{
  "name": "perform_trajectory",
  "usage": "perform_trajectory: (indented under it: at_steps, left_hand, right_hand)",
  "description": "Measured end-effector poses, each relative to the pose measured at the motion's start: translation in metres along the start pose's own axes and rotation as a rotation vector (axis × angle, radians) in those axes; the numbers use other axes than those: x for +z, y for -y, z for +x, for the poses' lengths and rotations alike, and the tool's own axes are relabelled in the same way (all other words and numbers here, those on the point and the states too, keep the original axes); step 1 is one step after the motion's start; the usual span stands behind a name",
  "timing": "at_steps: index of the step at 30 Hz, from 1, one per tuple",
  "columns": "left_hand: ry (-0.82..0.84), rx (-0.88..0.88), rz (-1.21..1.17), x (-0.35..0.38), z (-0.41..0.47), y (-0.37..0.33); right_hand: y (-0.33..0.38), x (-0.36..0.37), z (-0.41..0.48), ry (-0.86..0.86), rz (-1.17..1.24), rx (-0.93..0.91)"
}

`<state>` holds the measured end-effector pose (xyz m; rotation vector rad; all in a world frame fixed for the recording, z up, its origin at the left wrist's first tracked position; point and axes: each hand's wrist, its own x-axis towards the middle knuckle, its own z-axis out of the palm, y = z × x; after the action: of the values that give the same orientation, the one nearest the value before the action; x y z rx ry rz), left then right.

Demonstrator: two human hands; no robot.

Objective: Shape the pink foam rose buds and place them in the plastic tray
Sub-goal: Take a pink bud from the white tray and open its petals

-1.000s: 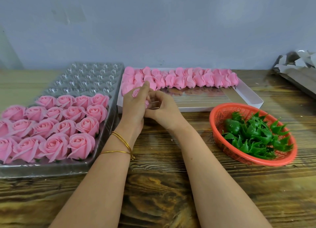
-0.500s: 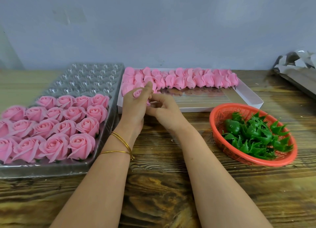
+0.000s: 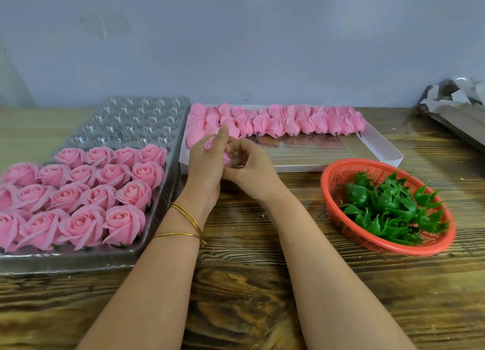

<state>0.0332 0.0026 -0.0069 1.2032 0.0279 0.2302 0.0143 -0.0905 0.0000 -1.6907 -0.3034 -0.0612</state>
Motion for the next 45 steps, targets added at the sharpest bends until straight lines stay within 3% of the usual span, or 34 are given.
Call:
perform_trajectory:
  at_steps: [15, 24, 27, 31, 45]
  left_hand:
    - [0.021, 0.061, 0.068, -0.003, -0.002, -0.003]
    - [-0.111, 0.23, 0.346, -0.003, -0.006, -0.005]
    - [-0.075, 0.264, 0.476, -0.003, -0.006, -0.004]
    - [-0.008, 0.322, 0.597, 0.001, -0.011, 0.001]
    - [0.08, 0.372, 0.562, 0.004, -0.015, 0.0]
  right_hand:
    - [0.006, -0.002, -0.003, 0.046, 0.02, -0.035]
    - [0.007, -0.002, 0.002, -0.157, 0.151, 0.077]
    - [0.01, -0.001, 0.001, -0.157, 0.213, 0.073]
    - [0.013, 0.002, -0.002, -0.147, 0.12, 0.002]
    - [0.014, 0.001, -0.003, -0.161, 0.076, 0.049]
